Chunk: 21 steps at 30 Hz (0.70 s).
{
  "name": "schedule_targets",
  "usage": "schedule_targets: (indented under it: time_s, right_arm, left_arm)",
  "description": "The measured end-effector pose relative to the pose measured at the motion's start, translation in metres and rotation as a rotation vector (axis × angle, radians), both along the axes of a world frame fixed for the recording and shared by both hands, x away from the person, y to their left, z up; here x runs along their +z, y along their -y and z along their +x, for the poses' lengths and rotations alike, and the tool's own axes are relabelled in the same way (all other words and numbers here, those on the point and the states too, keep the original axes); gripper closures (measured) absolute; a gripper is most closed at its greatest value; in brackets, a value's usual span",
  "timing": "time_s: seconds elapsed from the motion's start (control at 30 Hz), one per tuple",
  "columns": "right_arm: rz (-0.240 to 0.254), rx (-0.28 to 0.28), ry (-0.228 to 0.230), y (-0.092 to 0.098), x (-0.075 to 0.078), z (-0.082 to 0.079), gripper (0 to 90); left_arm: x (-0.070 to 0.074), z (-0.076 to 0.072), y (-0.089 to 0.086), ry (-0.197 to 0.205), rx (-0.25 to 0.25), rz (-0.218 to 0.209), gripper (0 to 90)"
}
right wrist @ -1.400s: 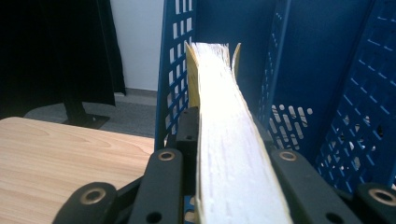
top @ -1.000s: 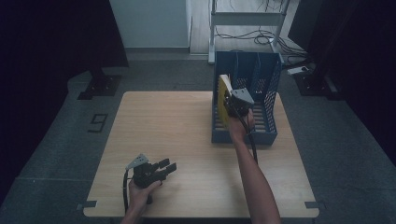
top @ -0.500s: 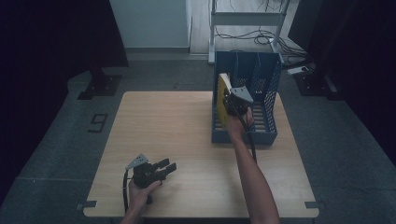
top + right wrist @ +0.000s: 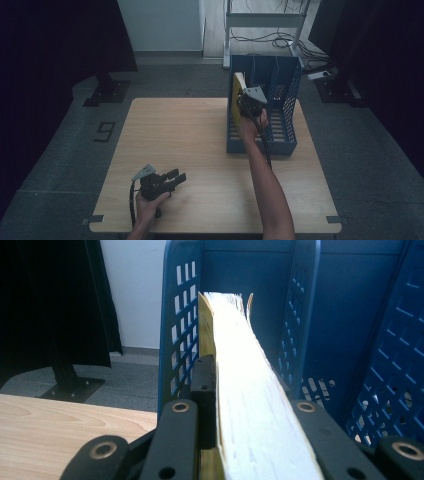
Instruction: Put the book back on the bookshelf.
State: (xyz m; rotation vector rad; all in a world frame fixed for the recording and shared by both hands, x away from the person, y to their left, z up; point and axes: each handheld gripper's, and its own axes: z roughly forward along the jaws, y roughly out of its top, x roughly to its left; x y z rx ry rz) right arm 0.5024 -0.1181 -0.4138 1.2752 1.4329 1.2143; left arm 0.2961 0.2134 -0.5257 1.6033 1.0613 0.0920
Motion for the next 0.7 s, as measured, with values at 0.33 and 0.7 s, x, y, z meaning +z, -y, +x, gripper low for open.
schedule_targets:
  time_s: [0.33, 0.7]
  right_arm:
    - [-0.007, -0.024, 0.003, -0.005, -0.003, 0.013, 74.7]
    - [-0.013, -0.037, 0.007, -0.013, -0.005, 0.032, 74.6]
  left_arm:
    - [-0.001, 0.001, -0.005, -0.007, 0.010, -0.007, 50.2]
    - [-0.007, 0.005, -0.012, -0.028, 0.029, -0.016, 50.3]
